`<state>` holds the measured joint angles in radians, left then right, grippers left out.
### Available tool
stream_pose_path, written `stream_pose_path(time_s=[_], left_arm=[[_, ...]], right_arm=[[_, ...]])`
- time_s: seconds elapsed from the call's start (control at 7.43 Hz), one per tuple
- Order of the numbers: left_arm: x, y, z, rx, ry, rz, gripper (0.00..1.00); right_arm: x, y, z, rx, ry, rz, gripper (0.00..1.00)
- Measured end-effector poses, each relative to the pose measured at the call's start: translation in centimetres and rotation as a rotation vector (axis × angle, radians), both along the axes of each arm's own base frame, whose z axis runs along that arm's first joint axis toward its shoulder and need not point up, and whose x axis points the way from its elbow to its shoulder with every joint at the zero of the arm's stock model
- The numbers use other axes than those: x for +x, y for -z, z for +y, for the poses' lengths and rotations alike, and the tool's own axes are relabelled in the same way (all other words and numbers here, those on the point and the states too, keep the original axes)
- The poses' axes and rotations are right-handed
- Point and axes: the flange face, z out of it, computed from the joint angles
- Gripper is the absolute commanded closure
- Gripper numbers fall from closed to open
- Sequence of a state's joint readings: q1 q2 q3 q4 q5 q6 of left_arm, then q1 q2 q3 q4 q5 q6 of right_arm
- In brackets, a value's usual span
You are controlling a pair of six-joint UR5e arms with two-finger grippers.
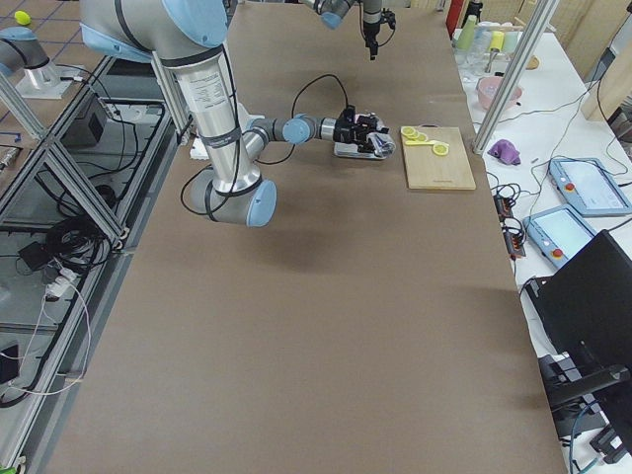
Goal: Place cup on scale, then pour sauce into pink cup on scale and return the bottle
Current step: 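Tilt the bottle spout over the pink cup with the right gripper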
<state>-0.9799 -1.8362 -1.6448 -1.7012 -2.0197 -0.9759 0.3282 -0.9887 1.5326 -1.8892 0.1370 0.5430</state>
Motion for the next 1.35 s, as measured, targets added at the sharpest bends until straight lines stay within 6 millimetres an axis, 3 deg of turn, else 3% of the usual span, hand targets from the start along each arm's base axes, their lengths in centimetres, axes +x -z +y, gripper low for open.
stream_pose_path(time_s=[1.35], left_arm=[[-1.5,-0.5,-0.5,-0.008,0.000,0.012,0.01]], right_arm=[[-0.3,0.6,0.9,0.061,0.003,-0.053,1.00]])
